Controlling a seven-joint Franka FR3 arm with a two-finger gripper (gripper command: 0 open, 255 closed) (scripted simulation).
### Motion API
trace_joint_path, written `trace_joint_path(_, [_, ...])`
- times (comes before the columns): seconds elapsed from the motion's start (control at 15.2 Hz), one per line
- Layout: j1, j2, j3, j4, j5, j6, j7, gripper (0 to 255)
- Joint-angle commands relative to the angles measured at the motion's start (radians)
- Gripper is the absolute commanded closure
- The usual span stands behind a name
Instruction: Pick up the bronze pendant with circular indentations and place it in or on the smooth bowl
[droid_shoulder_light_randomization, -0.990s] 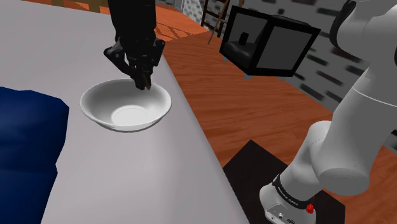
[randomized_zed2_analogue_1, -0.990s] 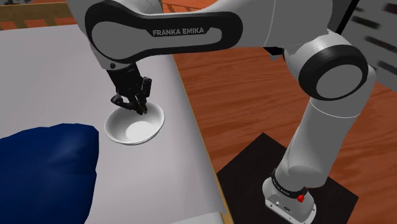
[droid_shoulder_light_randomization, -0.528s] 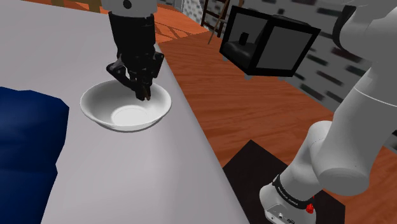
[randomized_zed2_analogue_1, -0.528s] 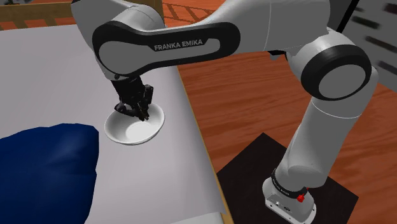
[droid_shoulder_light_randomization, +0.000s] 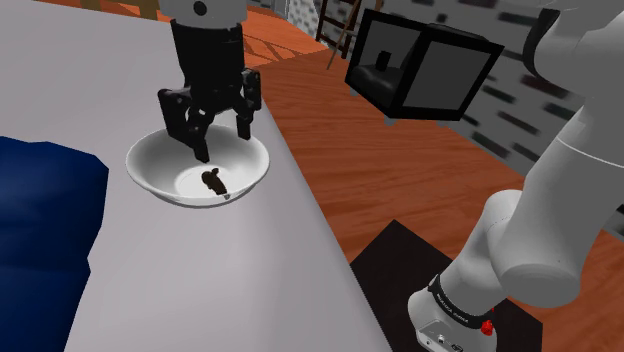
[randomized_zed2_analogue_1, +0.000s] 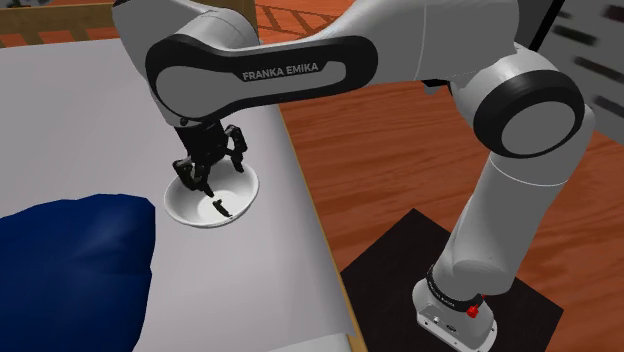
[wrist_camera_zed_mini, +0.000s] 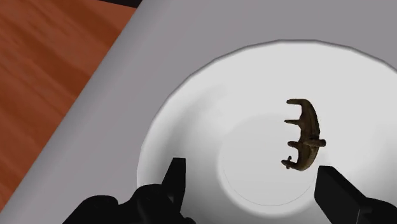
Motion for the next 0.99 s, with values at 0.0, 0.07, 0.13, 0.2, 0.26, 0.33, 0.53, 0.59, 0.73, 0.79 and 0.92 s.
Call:
trace_joint_path(0.0, [0.000,0.000,0.000,0.000,0.000,0.000,0.000,0])
trace_joint_path(0.07, [0.000,0.000,0.000,0.000,0.000,0.000,0.000,0])
trace_joint_path(0.13, [0.000,0.000,0.000,0.000,0.000,0.000,0.000,0])
trace_joint_path(0.2, [0.003,0.011,0.002,0.046,-0.004,-0.037,0.003,0])
trace_joint_path(0.26, [0.007,0.024,0.004,0.095,-0.009,-0.074,0.006,0])
trace_joint_path(0.33, [0.012,0.039,0.006,0.148,-0.015,-0.113,0.009,0])
trace_joint_path(0.53, [0.017,0.052,0.008,0.191,-0.021,-0.144,0.012,0])
trace_joint_path(0.59, [0.017,0.052,0.008,0.191,-0.021,-0.144,0.012,0])
trace_joint_path(0.73, [0.017,0.053,0.008,0.191,-0.021,-0.144,0.012,0])
trace_joint_path(0.79, [0.017,0.053,0.008,0.191,-0.021,-0.144,0.012,0])
trace_joint_path(0.92, [0.017,0.053,0.008,0.191,-0.021,-0.144,0.012,0])
